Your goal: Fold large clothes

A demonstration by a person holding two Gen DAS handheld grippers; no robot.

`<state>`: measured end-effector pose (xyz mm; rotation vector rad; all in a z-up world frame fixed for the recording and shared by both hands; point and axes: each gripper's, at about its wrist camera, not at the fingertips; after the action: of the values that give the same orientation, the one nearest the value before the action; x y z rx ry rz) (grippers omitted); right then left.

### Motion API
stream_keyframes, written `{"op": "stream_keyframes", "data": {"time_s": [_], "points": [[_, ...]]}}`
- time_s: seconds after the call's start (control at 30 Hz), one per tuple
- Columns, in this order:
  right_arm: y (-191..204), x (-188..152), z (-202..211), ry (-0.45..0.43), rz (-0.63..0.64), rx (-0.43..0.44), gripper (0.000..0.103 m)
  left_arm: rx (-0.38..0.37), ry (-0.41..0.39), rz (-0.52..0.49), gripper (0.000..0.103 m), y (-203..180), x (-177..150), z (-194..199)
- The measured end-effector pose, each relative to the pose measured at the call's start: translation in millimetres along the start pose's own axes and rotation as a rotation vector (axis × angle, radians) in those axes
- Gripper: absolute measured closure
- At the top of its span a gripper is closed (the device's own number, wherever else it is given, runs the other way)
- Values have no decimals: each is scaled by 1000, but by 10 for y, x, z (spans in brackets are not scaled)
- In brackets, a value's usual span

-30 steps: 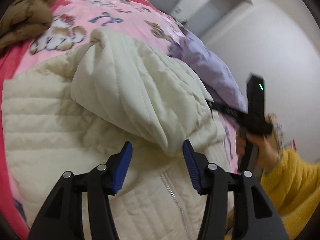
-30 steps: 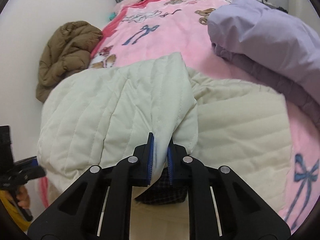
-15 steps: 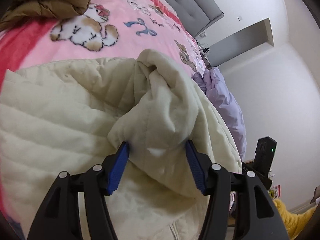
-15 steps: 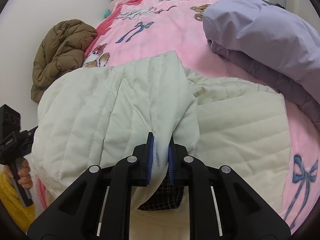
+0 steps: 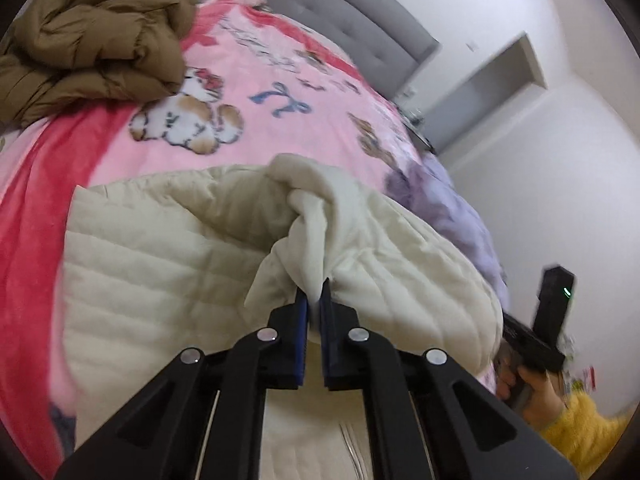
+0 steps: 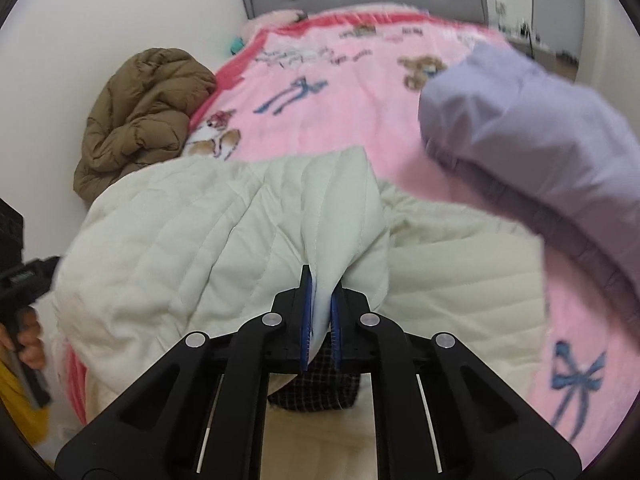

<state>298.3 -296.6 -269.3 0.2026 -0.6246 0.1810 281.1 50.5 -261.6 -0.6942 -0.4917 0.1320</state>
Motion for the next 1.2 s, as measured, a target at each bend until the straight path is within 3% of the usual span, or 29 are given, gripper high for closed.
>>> {"op": "stream_keyframes", "data": {"time_s": [0.17, 0.27, 0.37, 0.47, 0.5, 0.6, 0.7, 0.77, 0.87, 0.93, 1.0, 1.1, 1.13, 1.2], "points": [[-82, -302, -338, 142, -6, 27, 96, 118, 177, -73, 98, 200, -375, -321], [-25, -429, -460, 180, 35, 16, 95, 109, 191, -10, 97, 445, -483, -459], [174, -413, -403, 171, 142, -49, 95, 78, 166, 90, 96, 627, -443, -510], [233, -365, -313, 175, 158, -75, 94, 93, 147, 43, 93, 518, -424, -431], [228, -353, -299, 177, 148, -75, 88, 107, 140, 8, 91, 445, -427, -377], [73, -349, -156, 115, 75, -43, 69, 121, 92, -21, 87, 294, -395, -203], [-106, -330, 16, 52, -14, -39, 68, 141, 37, -36, 82, 180, -354, -42], [-150, -302, 156, -19, -44, -17, 67, 198, -31, -63, 82, 94, -340, 115], [-26, -256, 206, -62, 44, 65, 69, 215, -129, -48, 82, -21, -225, 287], [138, -227, 113, -39, 124, 97, 69, 189, -150, -112, 82, -241, -148, 275], [316, -231, 6, -10, 206, 107, 69, 137, -121, -197, 82, -461, -78, 105], [583, -302, -192, 50, 357, 64, 74, 17, 7, -263, 82, -688, -28, -317], [634, -331, -244, 64, 382, 50, 75, 7, 49, -269, 82, -700, -43, -426], [651, -361, -269, 71, 380, 57, 74, 56, 109, -275, 82, -631, -127, -629]]}}
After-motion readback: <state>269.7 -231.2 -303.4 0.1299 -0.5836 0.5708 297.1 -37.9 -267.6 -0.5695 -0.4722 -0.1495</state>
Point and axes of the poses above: each gripper's, at about its wrist camera, not at the fingertips, and z roughly against the way its jaws point, y to its left, x to its top, and after that the axes turned 8 degrees about z, right-handed
